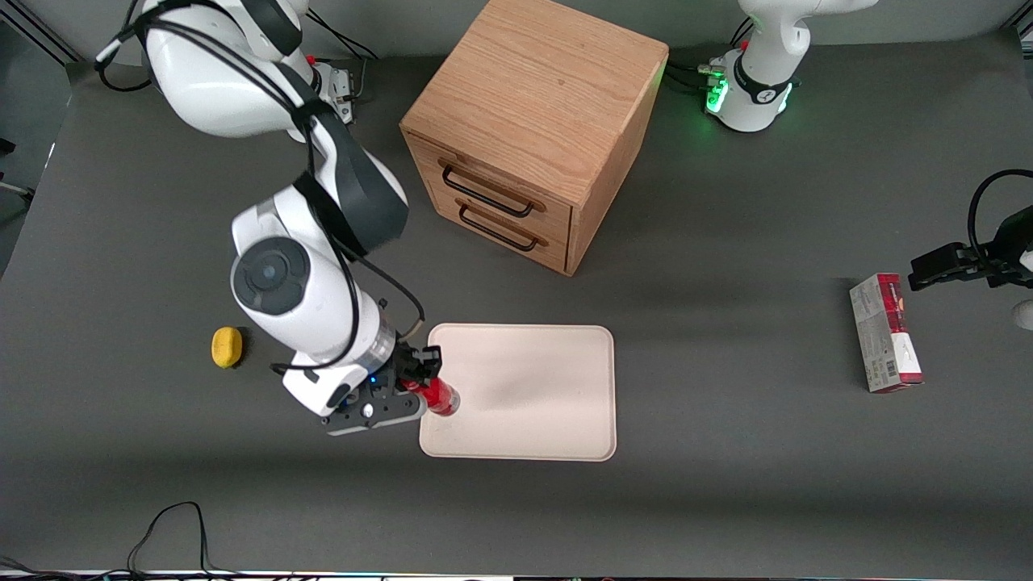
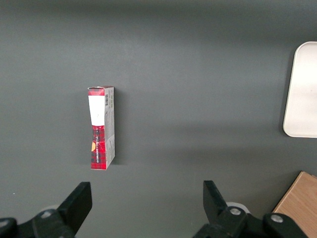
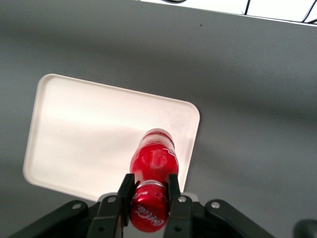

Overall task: Place coke bottle on tray
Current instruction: 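Lift the bottle and carry it over the cream tray, then lower the bottle onto the tray and open the right gripper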

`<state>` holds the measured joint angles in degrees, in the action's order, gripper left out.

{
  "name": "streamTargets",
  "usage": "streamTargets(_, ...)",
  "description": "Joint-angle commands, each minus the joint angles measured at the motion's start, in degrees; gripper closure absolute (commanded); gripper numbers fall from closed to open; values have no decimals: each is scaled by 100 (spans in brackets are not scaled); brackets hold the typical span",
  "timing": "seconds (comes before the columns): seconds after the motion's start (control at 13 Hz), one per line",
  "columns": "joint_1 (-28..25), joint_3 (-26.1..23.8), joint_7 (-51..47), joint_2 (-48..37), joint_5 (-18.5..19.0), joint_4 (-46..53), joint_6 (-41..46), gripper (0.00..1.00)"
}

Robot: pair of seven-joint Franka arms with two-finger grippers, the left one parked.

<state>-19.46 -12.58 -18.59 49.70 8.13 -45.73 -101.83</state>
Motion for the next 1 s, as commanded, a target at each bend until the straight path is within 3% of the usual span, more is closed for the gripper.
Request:
streamTargets(0.0, 30, -104, 180, 311, 355, 21, -398, 100)
streamTargets(0.62, 4, -95, 145, 593, 497, -331, -794, 100)
streamTargets(0.69, 4, -86, 136, 602, 497, -340, -812, 73)
streamTargets(0.77, 4, -86, 145, 585, 505, -340, -838, 5)
streamTargets(0.92, 21, -95, 84, 436, 523, -340, -821, 0)
